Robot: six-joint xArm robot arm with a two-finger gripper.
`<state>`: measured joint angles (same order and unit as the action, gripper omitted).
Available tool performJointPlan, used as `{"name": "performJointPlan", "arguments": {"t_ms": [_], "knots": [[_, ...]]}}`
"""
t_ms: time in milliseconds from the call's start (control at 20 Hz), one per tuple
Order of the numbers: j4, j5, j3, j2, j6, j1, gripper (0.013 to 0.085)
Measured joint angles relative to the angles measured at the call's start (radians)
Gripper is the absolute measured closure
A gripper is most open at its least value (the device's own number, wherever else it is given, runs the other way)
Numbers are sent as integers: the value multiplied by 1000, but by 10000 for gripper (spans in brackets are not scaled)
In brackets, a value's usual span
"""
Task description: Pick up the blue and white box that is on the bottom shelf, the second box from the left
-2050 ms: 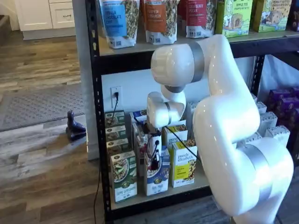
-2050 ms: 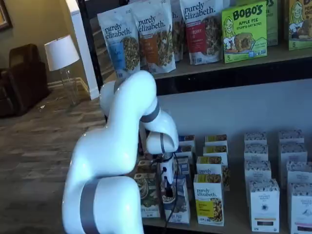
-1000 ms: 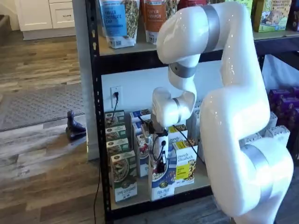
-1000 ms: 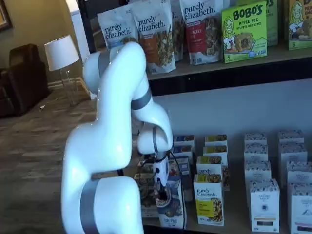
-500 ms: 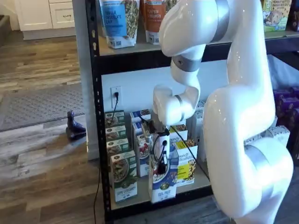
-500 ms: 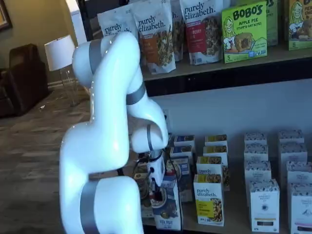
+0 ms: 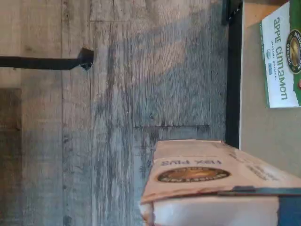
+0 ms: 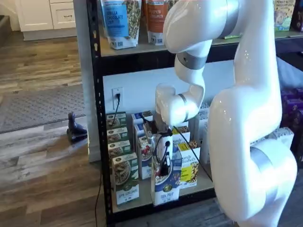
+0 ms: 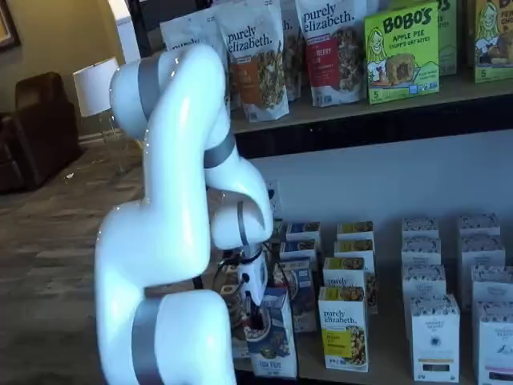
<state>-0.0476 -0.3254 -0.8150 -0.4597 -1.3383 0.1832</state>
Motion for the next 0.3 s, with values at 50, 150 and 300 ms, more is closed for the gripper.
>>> {"name": "performJointPlan", "arguments": {"t_ms": [50,150,300], "knots": [[-1,0,2,3,2,1,490],[4,-6,4,10,-1,3,490],[-3,-12,7,17,9,6,490]]}}
